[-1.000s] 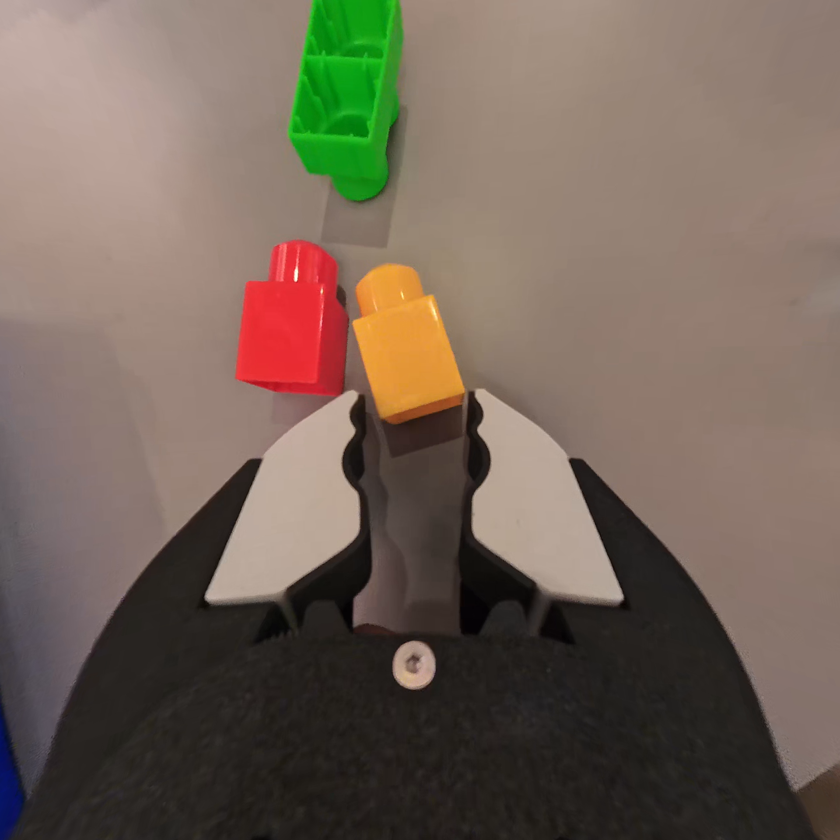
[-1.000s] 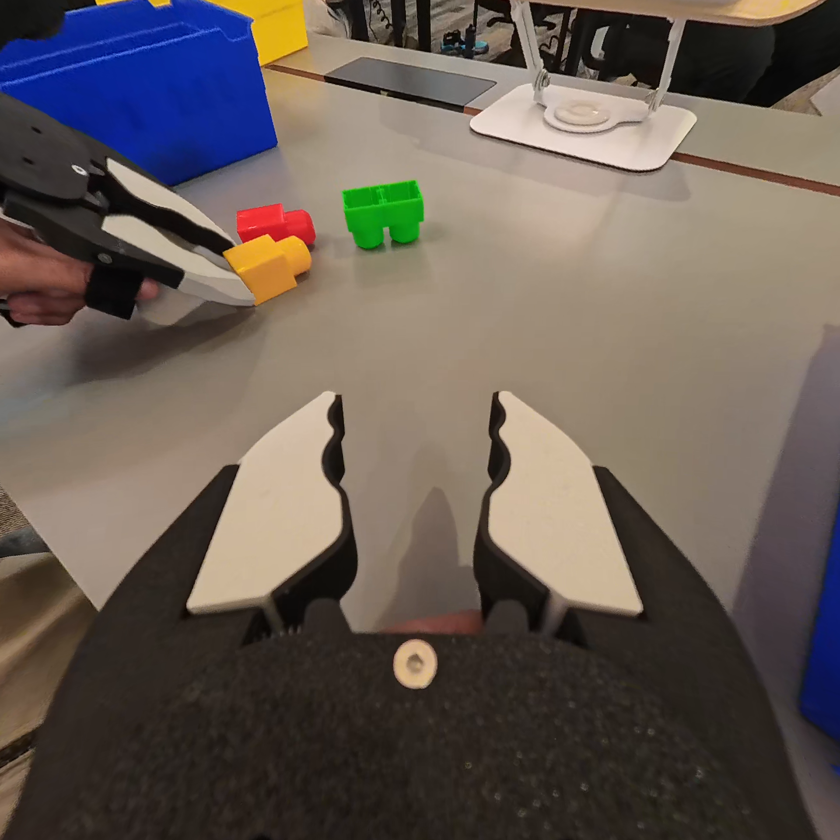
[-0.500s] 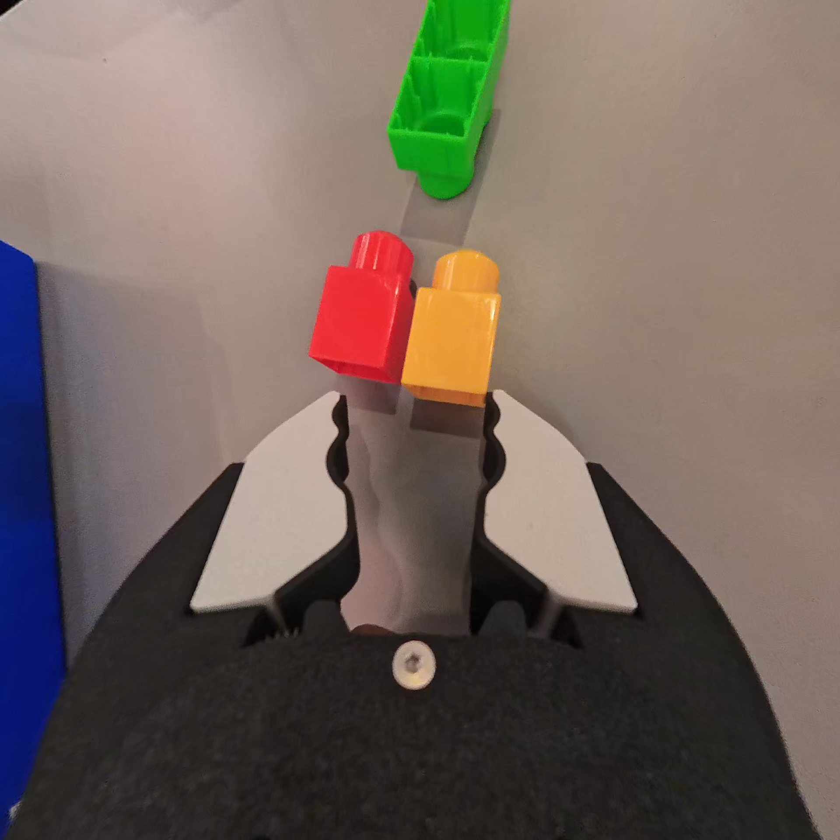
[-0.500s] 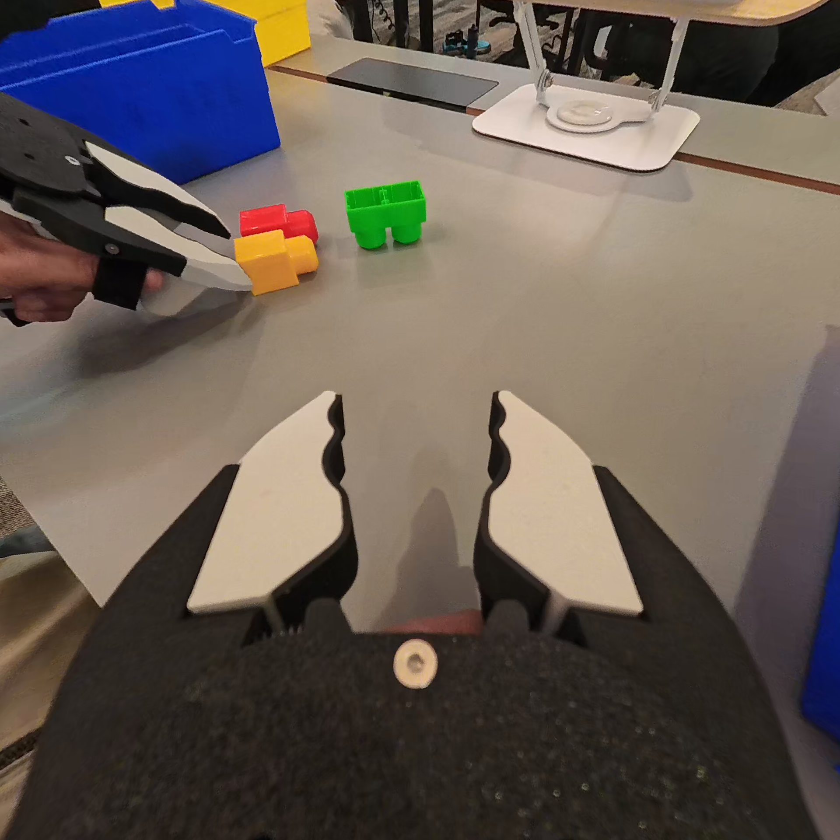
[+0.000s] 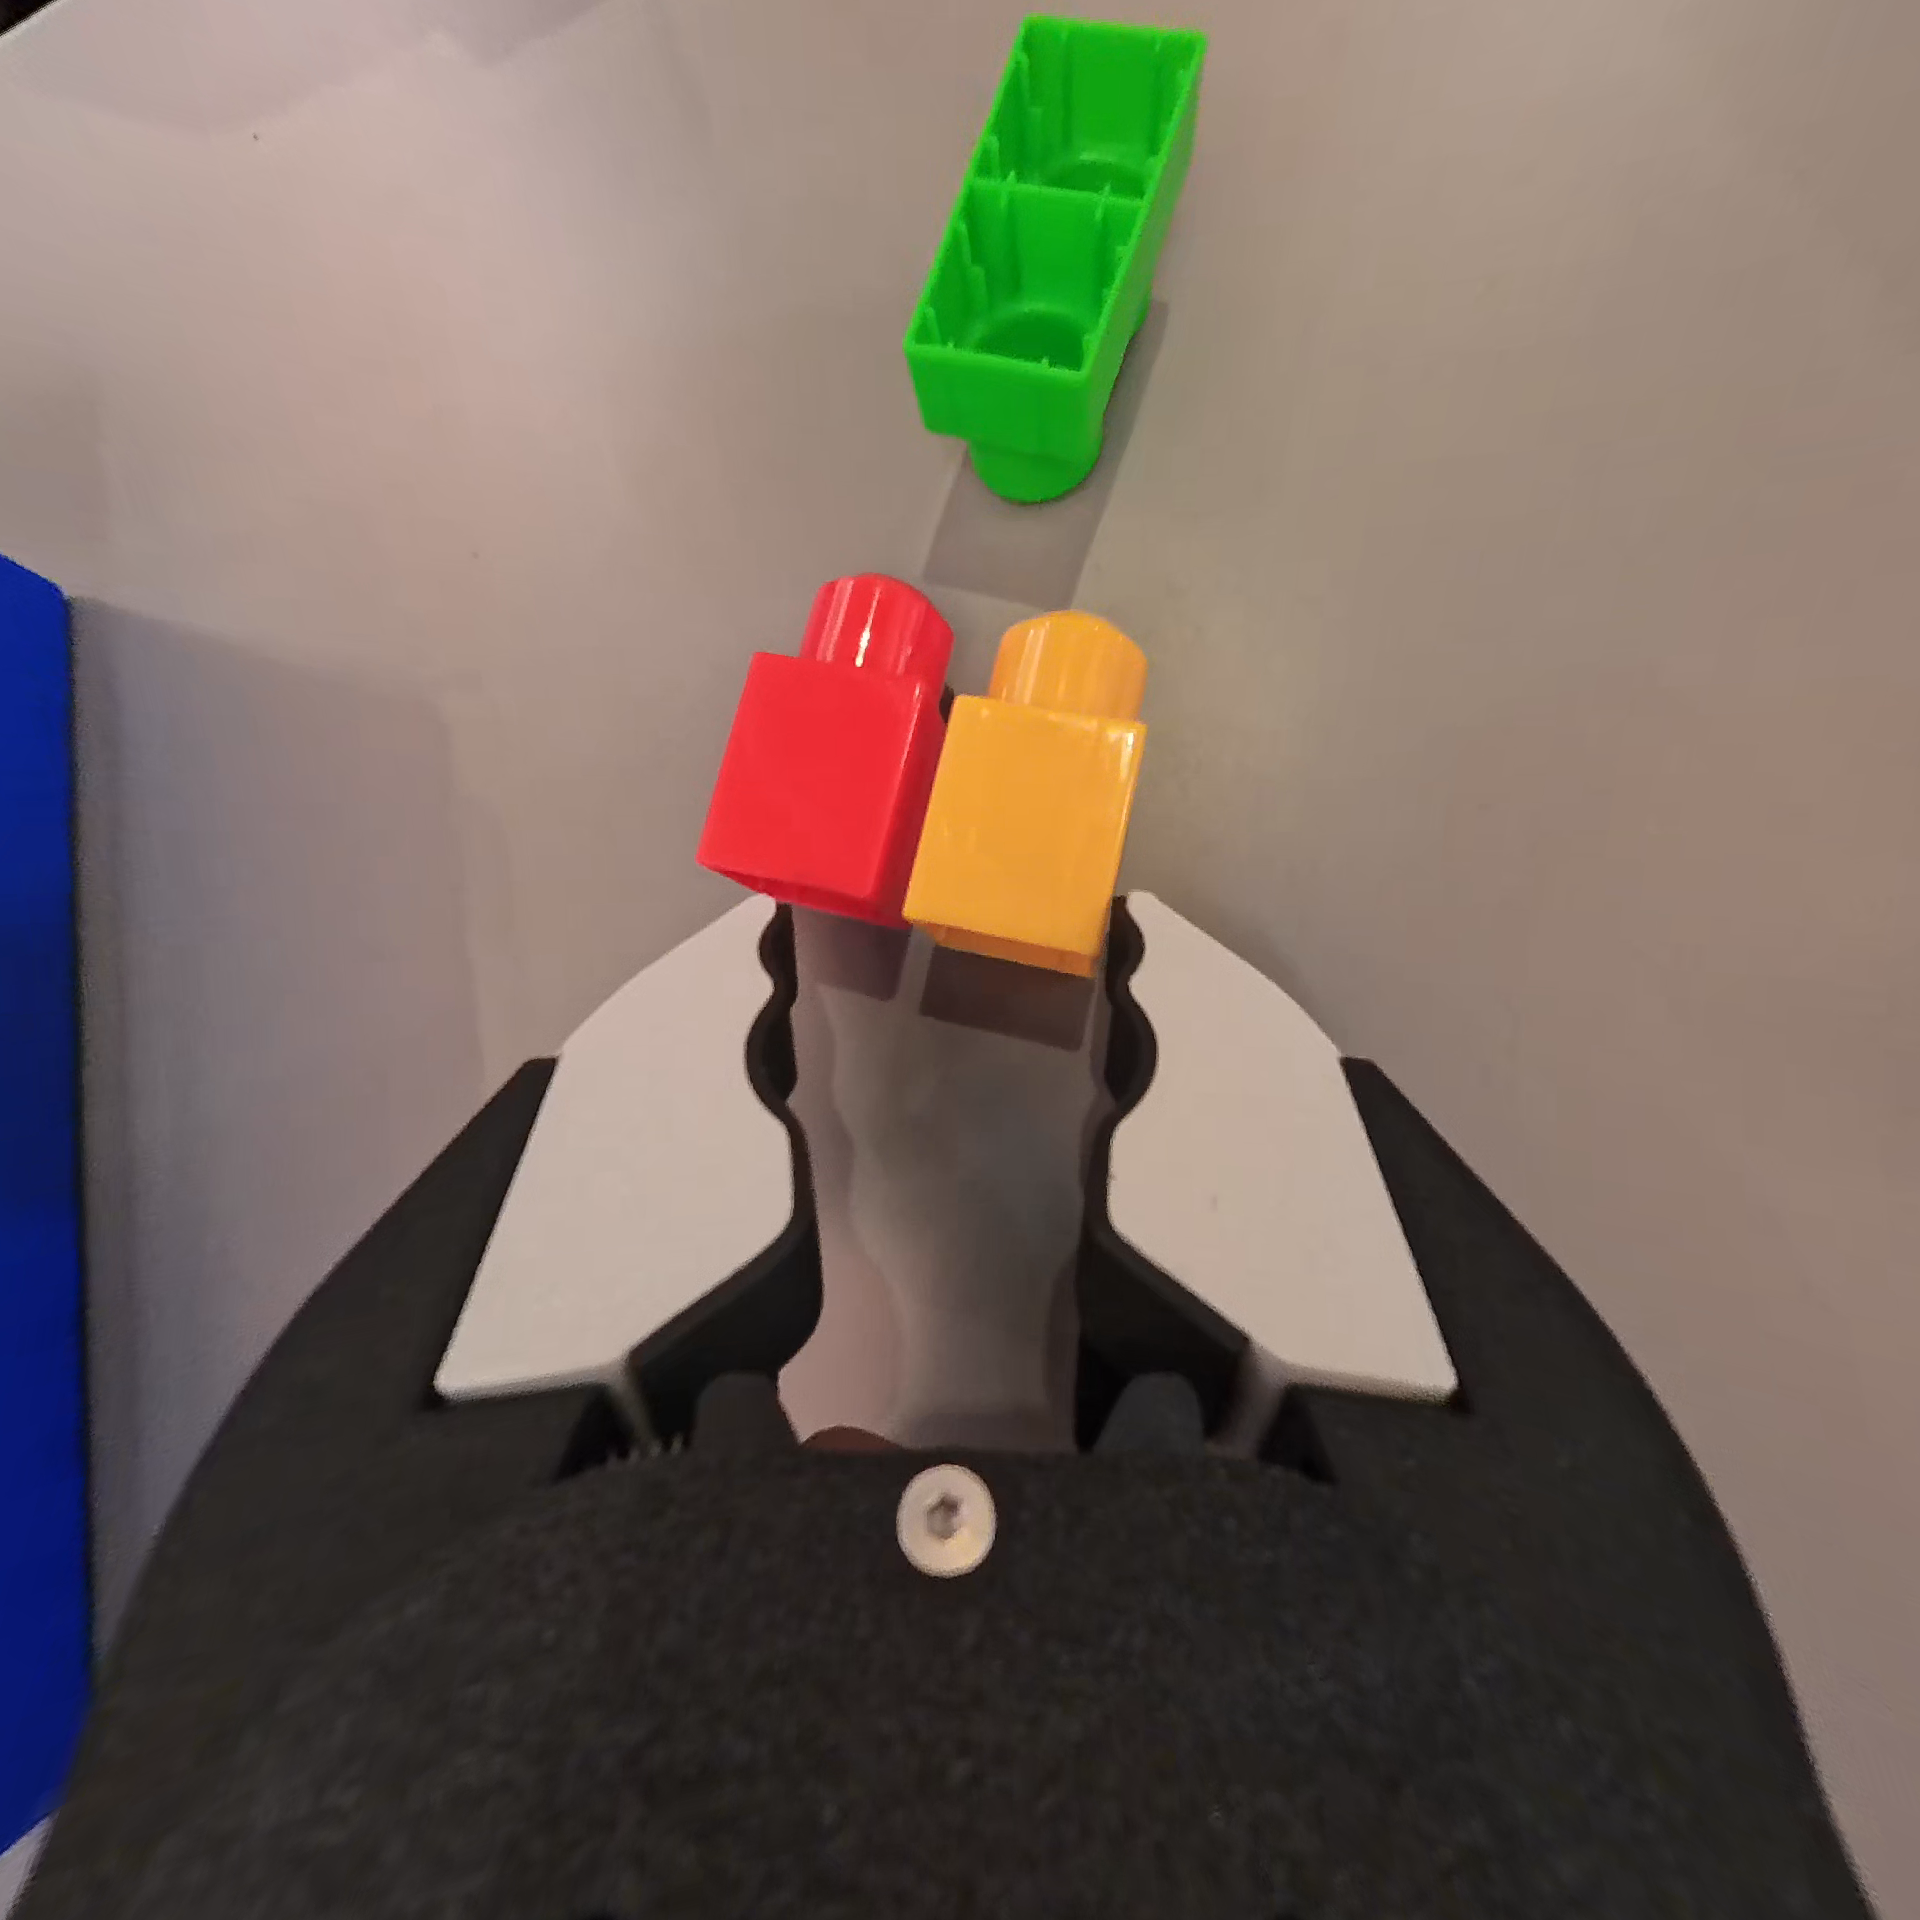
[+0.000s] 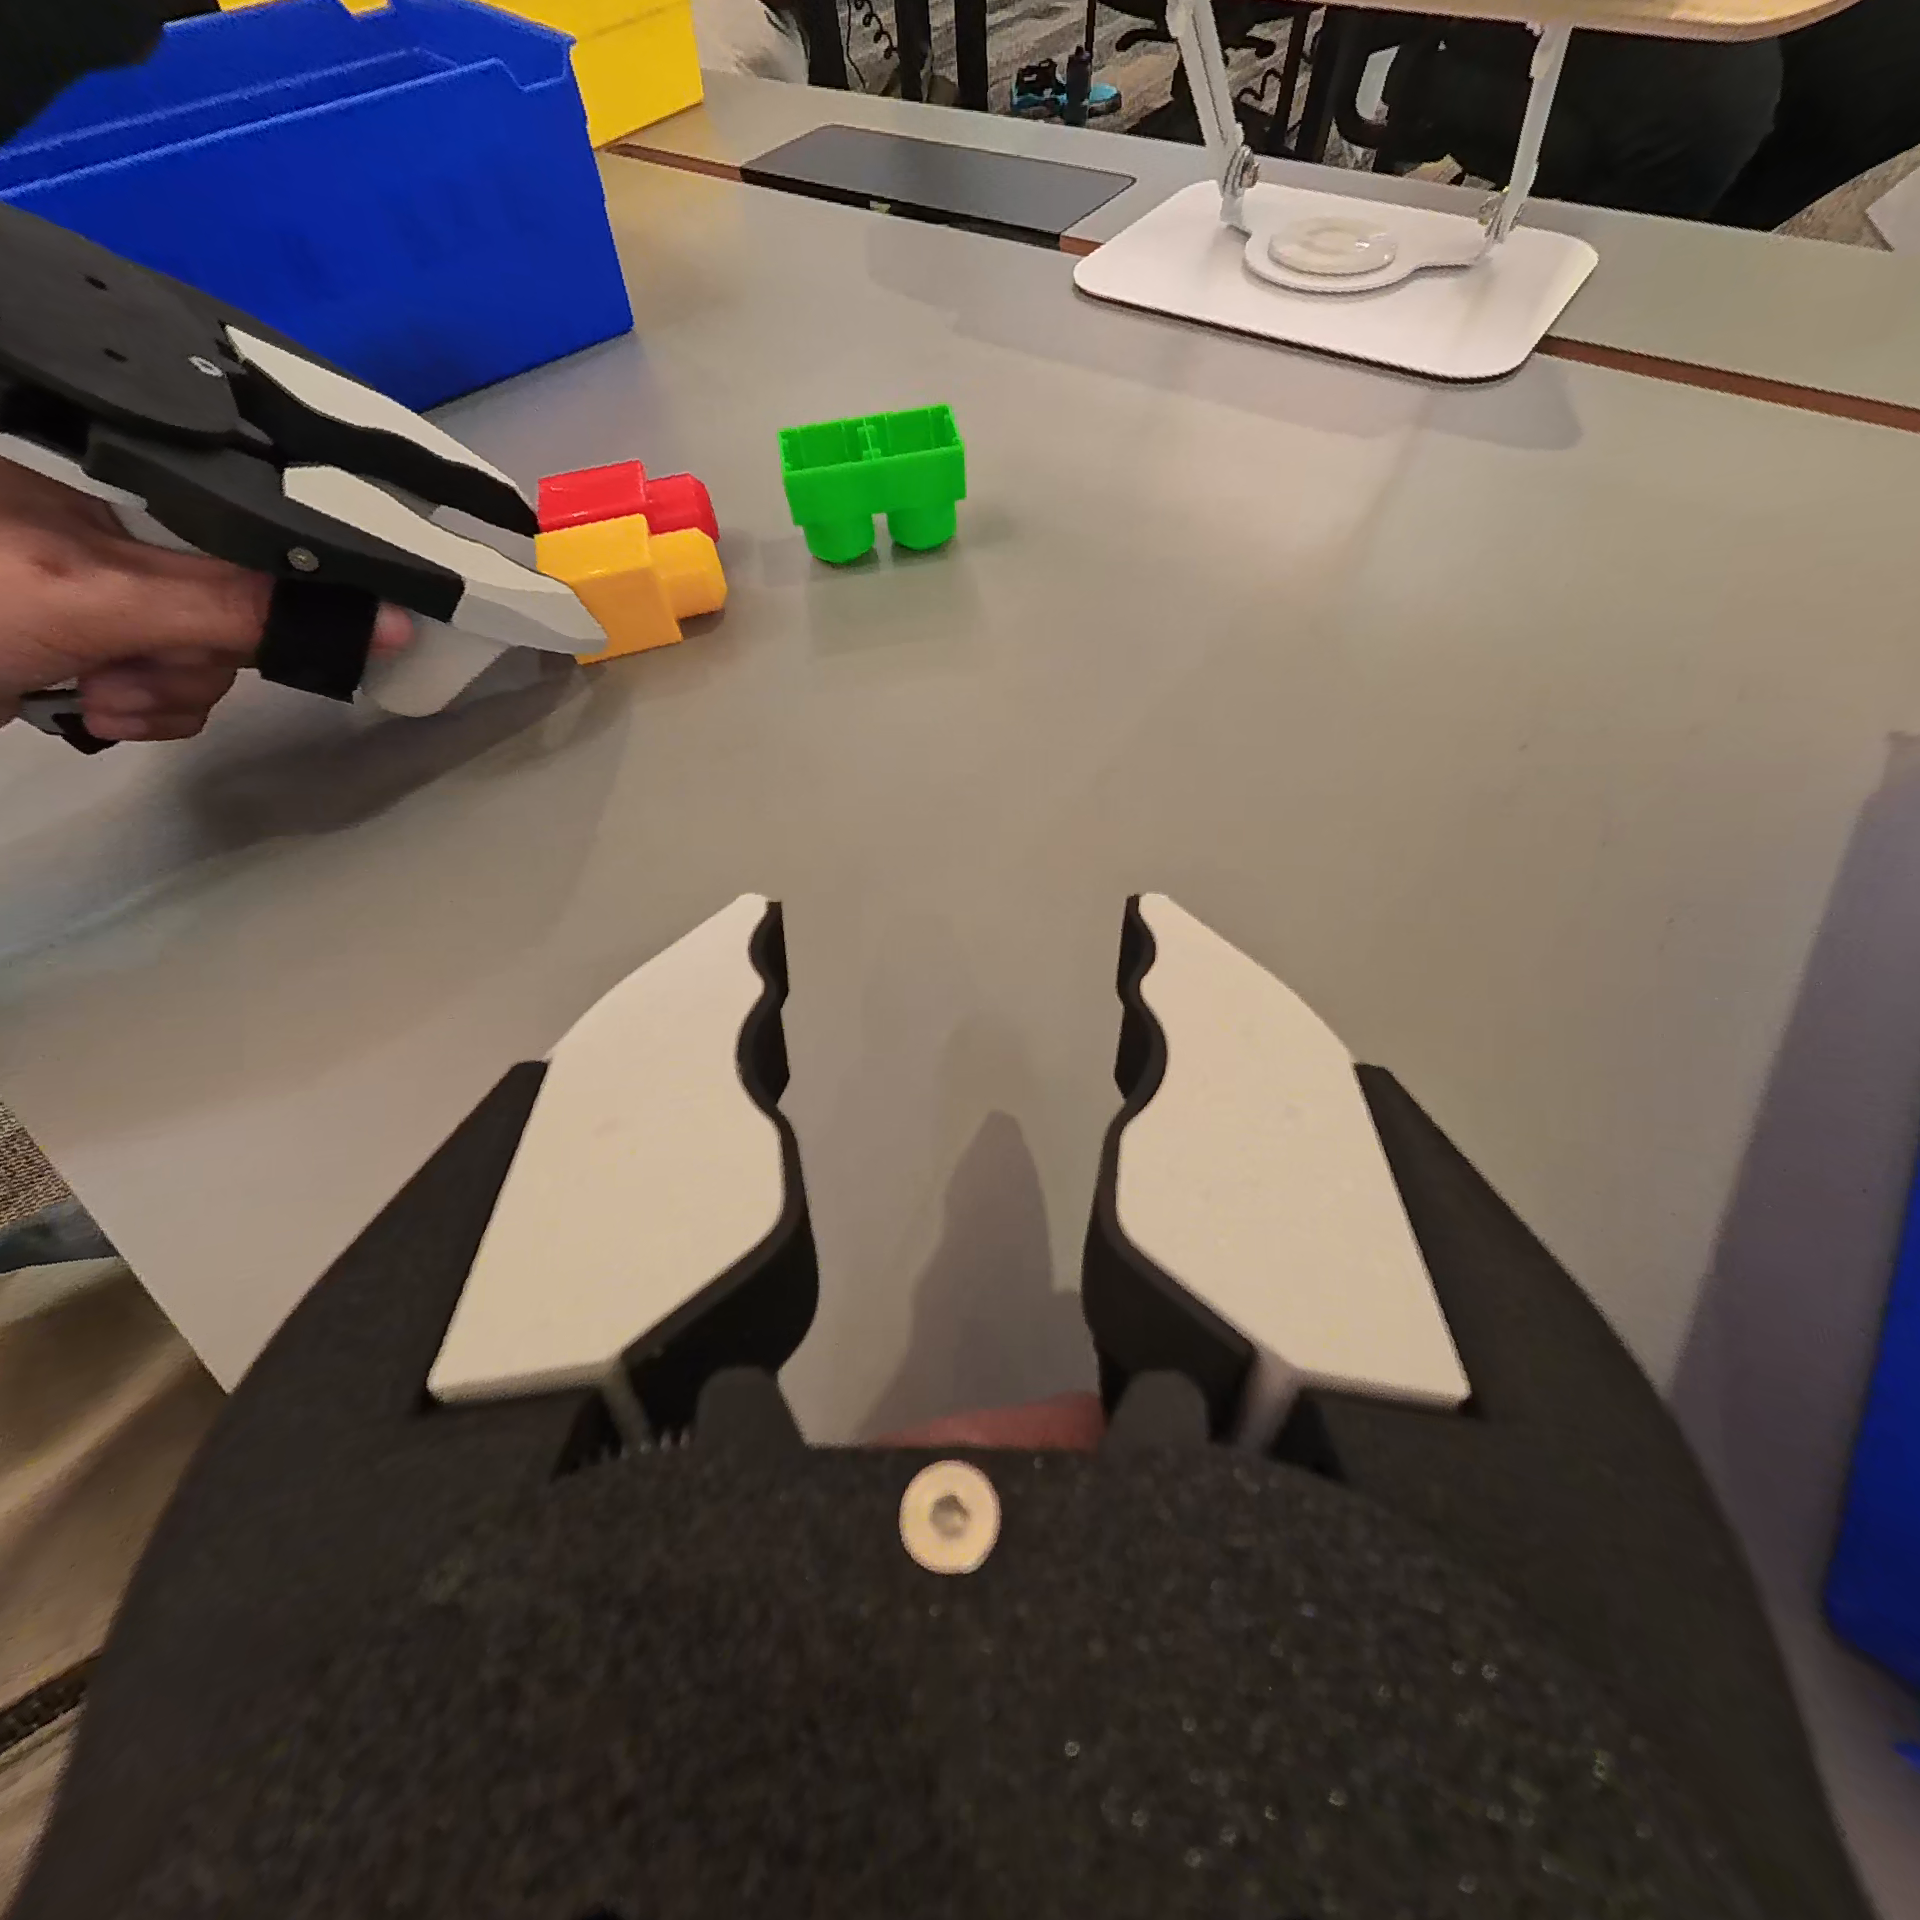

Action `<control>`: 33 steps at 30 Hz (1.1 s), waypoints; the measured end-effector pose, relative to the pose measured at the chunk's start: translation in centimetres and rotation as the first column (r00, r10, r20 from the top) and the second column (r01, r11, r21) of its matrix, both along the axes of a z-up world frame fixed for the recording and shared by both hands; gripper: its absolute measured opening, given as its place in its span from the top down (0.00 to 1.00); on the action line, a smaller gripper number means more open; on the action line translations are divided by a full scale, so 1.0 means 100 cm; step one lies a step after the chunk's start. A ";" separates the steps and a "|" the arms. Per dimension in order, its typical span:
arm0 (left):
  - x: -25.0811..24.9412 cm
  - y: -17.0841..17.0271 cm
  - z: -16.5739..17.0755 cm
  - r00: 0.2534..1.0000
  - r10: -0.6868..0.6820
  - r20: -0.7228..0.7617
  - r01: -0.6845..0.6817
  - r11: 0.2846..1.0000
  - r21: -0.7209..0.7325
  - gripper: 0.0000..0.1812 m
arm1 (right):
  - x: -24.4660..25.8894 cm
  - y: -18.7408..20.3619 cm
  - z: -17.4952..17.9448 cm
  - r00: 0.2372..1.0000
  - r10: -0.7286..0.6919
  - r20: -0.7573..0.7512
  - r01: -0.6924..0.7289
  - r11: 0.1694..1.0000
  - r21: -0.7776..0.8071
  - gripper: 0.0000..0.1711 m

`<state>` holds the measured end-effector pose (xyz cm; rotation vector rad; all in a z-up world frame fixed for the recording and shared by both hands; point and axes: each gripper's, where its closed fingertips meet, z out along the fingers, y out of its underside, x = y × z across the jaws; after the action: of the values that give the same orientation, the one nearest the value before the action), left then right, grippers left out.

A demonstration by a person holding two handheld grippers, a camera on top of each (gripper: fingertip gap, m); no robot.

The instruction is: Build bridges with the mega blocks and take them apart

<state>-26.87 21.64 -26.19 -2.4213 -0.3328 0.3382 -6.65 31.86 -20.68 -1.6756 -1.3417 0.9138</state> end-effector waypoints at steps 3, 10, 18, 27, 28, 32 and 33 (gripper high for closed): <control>-0.002 -0.001 -0.002 1.000 0.008 0.003 -0.008 1.000 -0.006 0.69 | 0.000 0.000 0.000 1.000 0.002 0.001 -0.002 1.000 0.000 0.64; -0.003 -0.004 0.001 1.000 0.021 -0.011 -0.021 1.000 -0.014 0.68 | 0.000 0.000 -0.001 1.000 0.002 0.004 -0.002 1.000 0.000 0.64; 0.000 0.006 0.024 0.990 -0.052 -0.130 0.054 0.998 0.012 0.45 | 0.001 0.000 -0.002 1.000 0.002 0.008 -0.002 1.000 0.002 0.64; -0.010 0.023 -0.006 0.989 -0.132 0.069 0.139 0.984 -0.108 0.42 | 0.002 0.000 -0.001 1.000 0.002 0.008 -0.002 1.000 0.004 0.64; -0.011 0.025 -0.006 0.988 -0.133 0.074 0.140 0.985 -0.097 0.44 | 0.003 0.001 -0.001 1.000 0.002 0.009 -0.002 1.000 0.003 0.64; -0.009 0.025 -0.013 0.978 -0.154 0.141 0.171 0.978 -0.117 0.44 | 0.002 0.002 -0.002 1.000 0.000 0.009 0.000 1.000 -0.001 0.64; -0.008 0.024 -0.015 0.975 -0.156 0.160 0.177 0.976 -0.123 0.45 | 0.002 0.002 -0.002 1.000 0.001 0.009 -0.001 1.000 -0.002 0.64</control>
<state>-27.65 24.03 -27.66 -2.5957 -0.1735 0.1073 -6.43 32.04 -20.85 -1.6828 -1.3484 0.9088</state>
